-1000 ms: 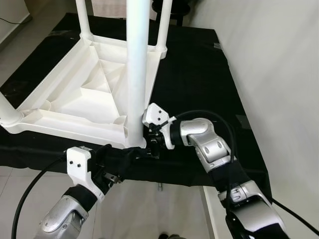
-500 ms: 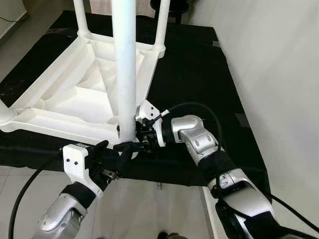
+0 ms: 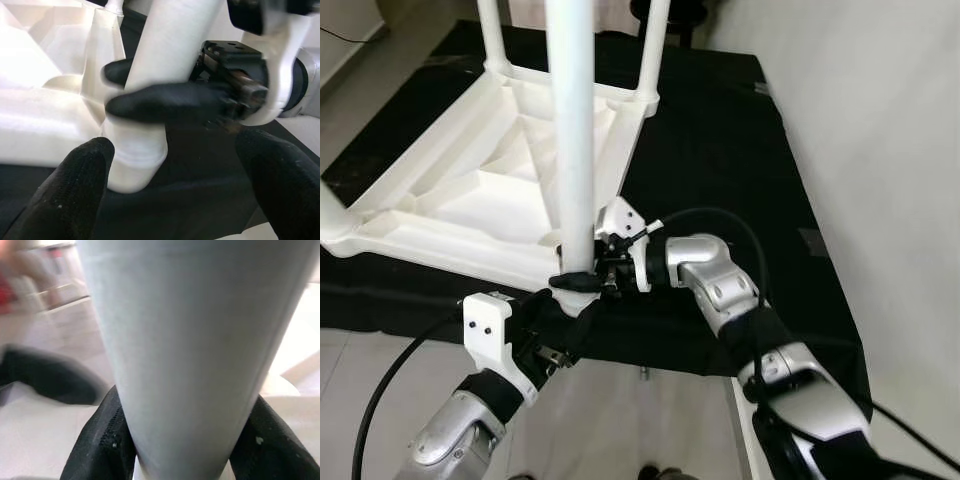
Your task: Building children table
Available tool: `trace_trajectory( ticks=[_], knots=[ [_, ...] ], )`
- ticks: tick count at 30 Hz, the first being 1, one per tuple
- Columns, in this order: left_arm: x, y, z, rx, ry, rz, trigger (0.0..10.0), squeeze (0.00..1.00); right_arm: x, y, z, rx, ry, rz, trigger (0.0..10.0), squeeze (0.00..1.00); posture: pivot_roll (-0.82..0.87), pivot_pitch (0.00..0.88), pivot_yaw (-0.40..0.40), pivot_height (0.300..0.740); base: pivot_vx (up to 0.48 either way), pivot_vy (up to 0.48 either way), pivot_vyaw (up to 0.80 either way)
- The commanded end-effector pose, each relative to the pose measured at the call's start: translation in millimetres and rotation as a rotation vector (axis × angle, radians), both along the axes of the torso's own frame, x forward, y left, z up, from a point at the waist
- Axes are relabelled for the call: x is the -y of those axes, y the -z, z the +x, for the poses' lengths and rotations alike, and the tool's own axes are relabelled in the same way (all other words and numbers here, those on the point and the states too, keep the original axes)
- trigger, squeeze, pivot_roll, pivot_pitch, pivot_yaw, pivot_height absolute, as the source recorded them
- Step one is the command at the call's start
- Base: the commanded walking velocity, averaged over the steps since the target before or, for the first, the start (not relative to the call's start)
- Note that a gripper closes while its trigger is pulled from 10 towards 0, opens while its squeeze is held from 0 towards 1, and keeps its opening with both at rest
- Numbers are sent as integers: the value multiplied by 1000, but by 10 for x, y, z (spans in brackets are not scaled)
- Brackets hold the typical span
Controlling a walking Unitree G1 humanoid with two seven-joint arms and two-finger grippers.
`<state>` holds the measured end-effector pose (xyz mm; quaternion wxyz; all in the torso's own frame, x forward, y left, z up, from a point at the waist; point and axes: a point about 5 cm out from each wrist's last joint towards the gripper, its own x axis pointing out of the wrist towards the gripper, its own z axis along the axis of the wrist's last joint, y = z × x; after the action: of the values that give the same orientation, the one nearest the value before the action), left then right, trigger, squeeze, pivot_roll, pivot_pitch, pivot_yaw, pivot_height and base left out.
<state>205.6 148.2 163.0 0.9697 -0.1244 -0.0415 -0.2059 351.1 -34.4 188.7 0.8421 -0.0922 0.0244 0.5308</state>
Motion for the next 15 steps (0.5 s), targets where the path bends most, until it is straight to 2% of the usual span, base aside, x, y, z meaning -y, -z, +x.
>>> trace_trajectory(
  ticks=[1, 2, 3, 4, 5, 6, 7, 13, 14, 15],
  knots=[
    [-5, 51, -19, -21, 9, 9, 10000, 0, 495, 84, 99, -28, 626, 19, 0, 0, 36, 191, -135, 740, 0, 0, 0],
    [-13, 50, -16, -21, 8, 10, 10000, 0, 565, 111, -33, -31, 728, 26, 0, 0, 39, 191, -131, 740, 0, 0, 0],
    [-13, 50, -16, -21, 8, 10, 10000, 0, 565, 111, -33, -31, 728, 26, 0, 0, 39, 191, -131, 740, 0, 0, 0],
    [-18, 49, -14, -20, 7, 11, 10000, 0, 595, 121, -135, -32, 765, 31, 0, 0, 39, 191, -131, 740, 0, 0, 0],
    [-18, 49, -14, -20, 7, 11, 10000, 0, 595, 121, -135, -32, 765, 31, 0, 0, 39, 191, -131, 740, 0, 0, 0],
    [-24, 61, -5, -22, 7, 13, 10000, 0, 522, 152, -249, -42, 720, 34, 0, 0, 18, 168, -112, 740, 0, 0, 0],
    [-29, 73, 8, -24, 10, 14, 10000, 0, 482, 174, -292, -34, 700, 25, 0, 0, 28, 160, -111, 740, 0, 0, 0],
    [-37, 99, 24, -32, 19, 17, 10000, 0, 423, 181, -309, -2, 664, 2, 0, 0, 29, 150, -115, 740, 0, 0, 0],
    [-40, 102, 23, -31, 17, 17, 10000, 0, 357, 171, -341, -14, 639, -4, 0, 0, 29, 148, -116, 740, 0, 0, 0],
    [-41, 101, 22, -30, 13, 18, 10000, 0, 267, 175, -380, -29, 582, -34, 4784, 0, 32, 148, -117, 740, 0, 0, 0]
  ],
)
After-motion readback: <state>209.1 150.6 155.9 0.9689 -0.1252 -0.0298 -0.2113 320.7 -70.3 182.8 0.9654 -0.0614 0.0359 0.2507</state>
